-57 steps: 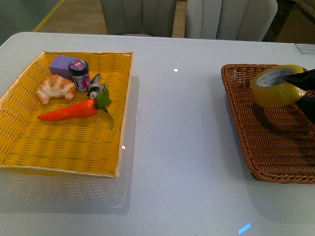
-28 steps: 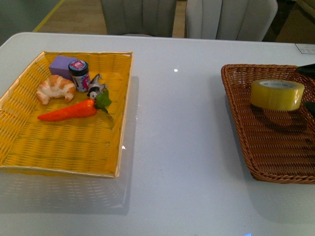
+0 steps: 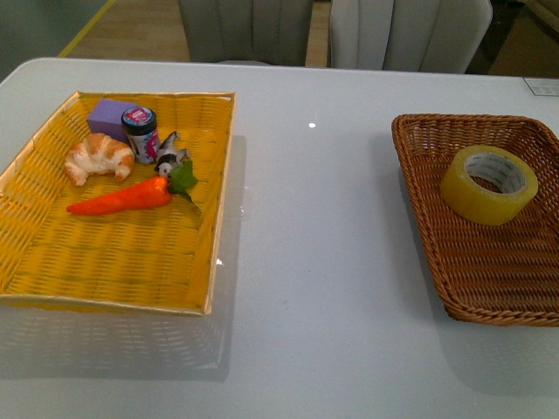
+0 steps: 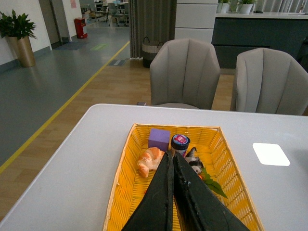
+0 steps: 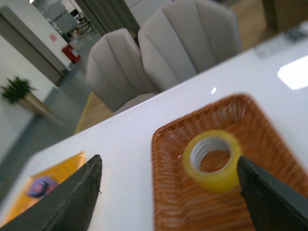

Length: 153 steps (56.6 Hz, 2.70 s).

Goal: Move tape to another basket

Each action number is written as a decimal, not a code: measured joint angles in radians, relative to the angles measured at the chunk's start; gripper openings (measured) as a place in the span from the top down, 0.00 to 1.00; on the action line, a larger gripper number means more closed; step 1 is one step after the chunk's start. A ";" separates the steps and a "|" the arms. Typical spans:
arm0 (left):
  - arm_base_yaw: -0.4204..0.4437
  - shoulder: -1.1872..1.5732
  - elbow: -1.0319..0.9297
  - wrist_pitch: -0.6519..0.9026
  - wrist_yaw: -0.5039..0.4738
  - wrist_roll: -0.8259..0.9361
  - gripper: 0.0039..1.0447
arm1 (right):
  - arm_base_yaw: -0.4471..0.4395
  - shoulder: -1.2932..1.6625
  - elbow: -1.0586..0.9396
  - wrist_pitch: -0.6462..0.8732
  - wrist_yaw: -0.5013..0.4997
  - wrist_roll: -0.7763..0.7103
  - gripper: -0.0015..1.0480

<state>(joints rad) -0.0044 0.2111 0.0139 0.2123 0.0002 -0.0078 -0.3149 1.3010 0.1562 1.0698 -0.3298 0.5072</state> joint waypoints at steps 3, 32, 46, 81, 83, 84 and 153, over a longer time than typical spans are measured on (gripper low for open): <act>0.000 -0.011 0.000 -0.013 0.000 0.000 0.99 | 0.032 -0.109 -0.034 -0.028 0.053 -0.199 0.33; 0.000 -0.196 0.000 -0.212 0.000 0.000 0.99 | 0.226 -0.626 -0.133 -0.414 0.258 -0.499 0.98; 0.000 -0.196 0.000 -0.212 0.000 0.000 0.99 | 0.309 -0.797 -0.134 -0.572 0.327 -0.501 0.98; 0.000 -0.196 0.000 -0.212 0.000 0.000 0.99 | 0.311 -1.085 -0.134 -0.853 0.327 -0.501 0.98; 0.000 -0.196 0.000 -0.212 0.000 0.000 0.99 | 0.311 -1.098 -0.134 -0.865 0.327 -0.501 0.98; 0.000 -0.196 0.000 -0.212 0.000 0.000 0.99 | 0.311 -1.102 -0.134 -0.870 0.327 -0.501 0.98; 0.000 -0.196 0.000 -0.212 0.000 0.002 0.08 | 0.313 -1.295 -0.134 -1.068 0.330 -0.503 0.09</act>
<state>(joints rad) -0.0040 0.0151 0.0143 -0.0002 0.0002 -0.0055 -0.0021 0.0055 0.0227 0.0017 0.0002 0.0040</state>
